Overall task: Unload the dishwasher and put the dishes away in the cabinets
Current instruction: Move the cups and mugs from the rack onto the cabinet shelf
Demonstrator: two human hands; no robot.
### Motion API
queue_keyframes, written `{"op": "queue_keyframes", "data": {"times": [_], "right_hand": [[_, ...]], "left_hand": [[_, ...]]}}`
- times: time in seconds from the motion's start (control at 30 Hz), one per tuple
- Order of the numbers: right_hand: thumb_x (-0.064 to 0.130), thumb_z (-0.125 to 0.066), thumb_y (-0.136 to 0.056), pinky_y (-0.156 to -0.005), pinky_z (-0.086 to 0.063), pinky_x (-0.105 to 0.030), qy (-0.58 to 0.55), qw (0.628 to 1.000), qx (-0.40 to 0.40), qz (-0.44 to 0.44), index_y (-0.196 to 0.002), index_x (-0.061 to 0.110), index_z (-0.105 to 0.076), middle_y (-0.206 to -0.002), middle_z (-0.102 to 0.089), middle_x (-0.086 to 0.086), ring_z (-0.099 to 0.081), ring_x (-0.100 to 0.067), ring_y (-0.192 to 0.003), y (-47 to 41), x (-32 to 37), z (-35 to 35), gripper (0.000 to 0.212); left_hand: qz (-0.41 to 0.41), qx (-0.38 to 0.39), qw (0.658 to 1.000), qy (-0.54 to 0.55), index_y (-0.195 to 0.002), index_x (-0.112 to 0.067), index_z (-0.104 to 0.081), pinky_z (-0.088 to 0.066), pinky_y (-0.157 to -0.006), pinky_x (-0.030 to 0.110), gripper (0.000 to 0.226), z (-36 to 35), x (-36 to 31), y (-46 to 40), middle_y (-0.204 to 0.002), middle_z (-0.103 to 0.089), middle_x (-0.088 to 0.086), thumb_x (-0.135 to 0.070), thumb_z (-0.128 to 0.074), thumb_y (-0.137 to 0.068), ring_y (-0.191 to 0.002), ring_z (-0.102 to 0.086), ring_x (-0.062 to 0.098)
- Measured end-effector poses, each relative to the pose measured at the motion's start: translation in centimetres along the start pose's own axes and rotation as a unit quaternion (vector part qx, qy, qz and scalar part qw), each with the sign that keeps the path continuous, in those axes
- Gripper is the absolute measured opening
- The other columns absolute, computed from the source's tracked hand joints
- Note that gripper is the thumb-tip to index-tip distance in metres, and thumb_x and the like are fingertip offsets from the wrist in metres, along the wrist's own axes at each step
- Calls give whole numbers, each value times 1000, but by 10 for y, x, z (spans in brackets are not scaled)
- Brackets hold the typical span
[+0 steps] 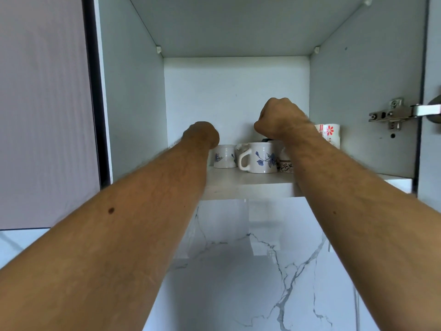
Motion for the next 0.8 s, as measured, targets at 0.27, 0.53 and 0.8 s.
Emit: {"op": "queue_keyframes", "data": {"times": [0.27,0.53,0.8], "right_hand": [[23,-55,-79,-90,-49,-39,36,999,-24,9,-109,12,-68,-106,-64,-12,-53,-31,-84,25,14,17,34],[26,-56,-80,-88,-49,-38,37,998,-36,-26,-104,12,-68,-102,-65,-12,-52,-32,-82,64,14,42,30],[26,-54,-82,-85,-47,-37,63,996,-50,-33,-101,13,-69,-96,-66,-11,-48,-30,-78,102,23,77,28]], "left_hand": [[-65,-139,984,95,-123,1,-47,-42,-96,41,32,26,-2,23,-128,-54,22,-7,-43,-92,-120,-51,41],[-116,-197,971,70,-116,3,-53,-43,-87,39,29,55,3,73,-116,-56,19,1,-40,-90,-104,-55,35],[-128,-177,964,149,-119,-8,-56,-46,-89,37,30,80,-2,125,-112,-61,13,-9,-44,-91,-109,-57,33]]}}
Point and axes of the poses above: each hand's wrist, its own y-axis away from the middle knuckle, its own z-axis out of the back of the hand, x = y × z, the point moved 7 cm from there along -y, towards the middle knuckle
